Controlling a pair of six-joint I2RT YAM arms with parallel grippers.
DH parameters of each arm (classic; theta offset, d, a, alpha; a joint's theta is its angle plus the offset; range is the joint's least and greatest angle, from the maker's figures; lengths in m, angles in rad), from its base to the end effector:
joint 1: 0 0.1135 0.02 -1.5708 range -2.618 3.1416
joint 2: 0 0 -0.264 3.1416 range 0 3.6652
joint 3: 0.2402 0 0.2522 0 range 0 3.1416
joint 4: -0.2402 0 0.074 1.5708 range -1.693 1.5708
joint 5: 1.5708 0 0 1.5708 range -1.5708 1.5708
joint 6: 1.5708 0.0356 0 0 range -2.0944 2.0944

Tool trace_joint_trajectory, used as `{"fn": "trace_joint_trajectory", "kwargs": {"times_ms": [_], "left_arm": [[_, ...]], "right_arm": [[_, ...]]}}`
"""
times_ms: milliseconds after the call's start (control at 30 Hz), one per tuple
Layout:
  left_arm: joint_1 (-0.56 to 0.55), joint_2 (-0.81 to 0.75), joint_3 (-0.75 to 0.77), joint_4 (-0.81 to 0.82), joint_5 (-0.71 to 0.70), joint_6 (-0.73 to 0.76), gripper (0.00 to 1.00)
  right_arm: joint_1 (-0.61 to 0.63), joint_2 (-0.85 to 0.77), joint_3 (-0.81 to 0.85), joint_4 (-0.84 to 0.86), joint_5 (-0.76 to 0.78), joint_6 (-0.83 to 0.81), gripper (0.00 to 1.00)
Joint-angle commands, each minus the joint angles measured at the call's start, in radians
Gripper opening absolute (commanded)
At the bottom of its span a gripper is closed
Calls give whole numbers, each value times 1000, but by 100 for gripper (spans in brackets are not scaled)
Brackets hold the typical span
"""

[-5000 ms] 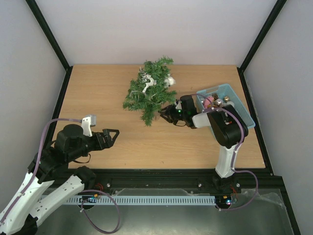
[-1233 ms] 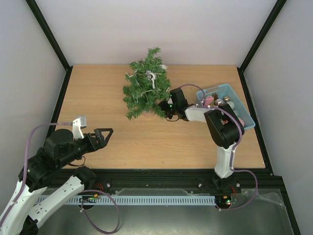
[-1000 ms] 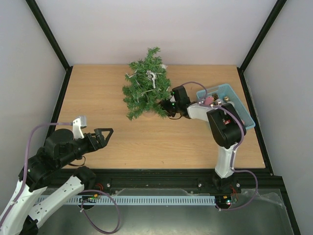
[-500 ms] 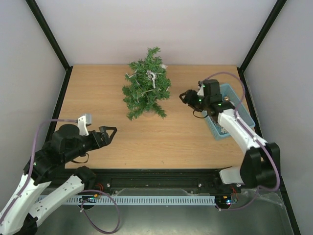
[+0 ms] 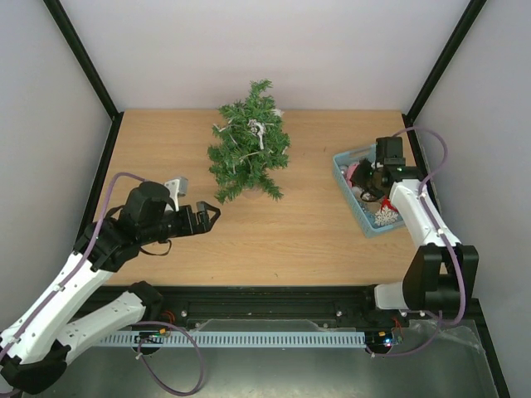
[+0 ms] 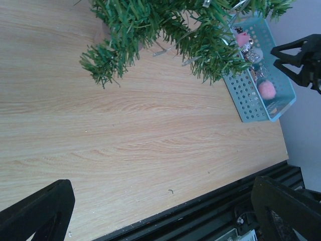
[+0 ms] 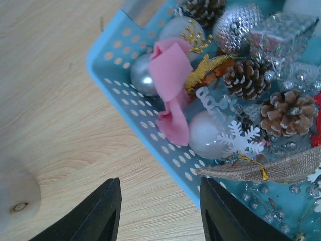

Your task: Decorate the small christmas tree

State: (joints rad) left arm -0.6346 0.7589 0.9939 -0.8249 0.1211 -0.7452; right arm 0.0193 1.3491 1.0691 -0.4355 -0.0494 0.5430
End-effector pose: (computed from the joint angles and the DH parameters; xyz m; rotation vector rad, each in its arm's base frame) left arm 0.1131 -0.0886 0.3497 -0.0529 2.3051 -0.8909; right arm 0.2966 0.0075 0.2891 0.5728 2.2377 0.3469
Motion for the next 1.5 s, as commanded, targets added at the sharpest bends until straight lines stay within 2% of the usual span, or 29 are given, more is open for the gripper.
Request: {"fn": "trace_joint_trajectory", "kwargs": {"times_ms": [0, 500, 767, 1033, 1200, 1333, 1467], "left_arm": [[0, 24, 40, 21, 33, 62, 99], [5, 4, 7, 26, 51, 73, 100], [6, -8, 8, 18, 47, 70, 99], [7, -7, 8, 20, 54, 76, 99], [8, -7, 7, 15, 57, 81, 99], [10, -8, 4, 16, 58, 81, 99], [12, -6, -3, 24, 64, 82, 100]], "right_arm": [[-18, 65, -20, -50, 47, -22, 42], [-60, 111, -133, 58, -30, 61, 47], [-76, 169, -104, 78, -51, 78, 55], [-106, 223, -86, 76, -78, 79, 54], [-155, 223, -76, 84, -138, 86, 64], [-160, 191, -77, 86, -134, 87, 62], [-161, 225, -57, 90, -152, 87, 62]]}}
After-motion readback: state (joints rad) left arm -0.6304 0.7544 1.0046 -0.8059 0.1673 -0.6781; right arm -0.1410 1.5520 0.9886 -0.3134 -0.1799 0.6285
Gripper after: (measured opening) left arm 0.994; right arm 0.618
